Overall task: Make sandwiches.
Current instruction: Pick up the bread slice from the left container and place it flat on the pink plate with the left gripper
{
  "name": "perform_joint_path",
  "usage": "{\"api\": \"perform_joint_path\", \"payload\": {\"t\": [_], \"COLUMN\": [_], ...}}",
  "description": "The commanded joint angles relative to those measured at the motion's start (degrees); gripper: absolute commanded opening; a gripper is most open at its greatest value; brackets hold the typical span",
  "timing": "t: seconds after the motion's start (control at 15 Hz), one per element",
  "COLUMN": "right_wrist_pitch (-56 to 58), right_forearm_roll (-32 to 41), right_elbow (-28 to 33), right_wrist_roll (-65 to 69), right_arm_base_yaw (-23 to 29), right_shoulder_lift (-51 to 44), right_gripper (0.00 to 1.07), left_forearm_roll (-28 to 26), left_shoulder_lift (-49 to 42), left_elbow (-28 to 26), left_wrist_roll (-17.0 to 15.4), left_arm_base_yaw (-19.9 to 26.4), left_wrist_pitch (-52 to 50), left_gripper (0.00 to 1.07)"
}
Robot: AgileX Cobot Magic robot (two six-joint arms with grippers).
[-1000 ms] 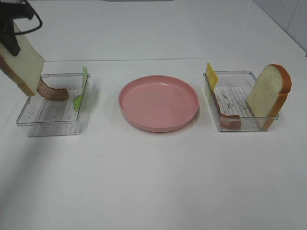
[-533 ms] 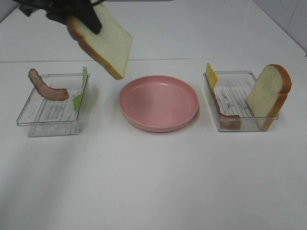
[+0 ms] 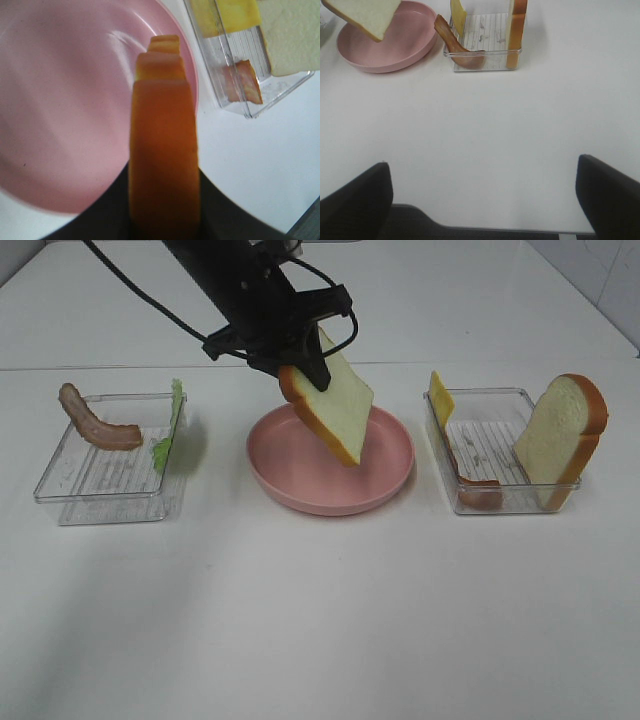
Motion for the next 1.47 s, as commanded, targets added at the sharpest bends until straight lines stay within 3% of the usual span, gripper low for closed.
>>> {"api": "perform_joint_path", "payload": {"t": [0.07,0.8,0.93,1.13,1.2,1.33,1.47], "right_wrist_pitch": [-0.4,-0.4,-0.4,-0.4,-0.4,-0.4,-0.4], "right_forearm_roll": [0.17,0.17,0.17,0.17,0.17,0.17,0.17], "right_elbow": [0.23,0.23,0.23,0.23,0.23,0.23,0.23], "right_wrist_roll": [-0.17,-0.17,-0.17,-0.17,-0.17,-0.17,-0.17], "right_arm_base_yaw": [-0.11,-0.11,-0.11,-0.11,-0.11,-0.11,-0.11], "right_shoulder_lift": [-1.72,-1.72,-1.72,-1.72,-1.72,-1.72,-1.72], "right_gripper": [0.96,0.96,0.96,0.96,0.96,0.96,0.96], "left_forearm_roll": [-3.09,-9.34,-9.34,-8.48,-7.73,-3.84,-0.34], "left_shoulder_lift": [2.92,10.66,10.66,10.66,10.66,10.66,10.66], "left_elbow": [-1.72,-2.06,-2.12,-3.55,-4.35,-6.65,-10.08], "left_wrist_roll": [-1.55,-2.41,-2.41,-3.72,-5.96,-7.33,-7.51], "left_arm_base_yaw": [-0.17,-0.17,-0.17,-0.17,-0.17,-0.17,-0.17], "left_wrist_pitch": [-2.69,-7.1,-7.1,-7.16,-6.65,-4.18,0.63], "left_gripper": [0.0,0.0,0.06,0.67,0.76,0.95,0.95]}}
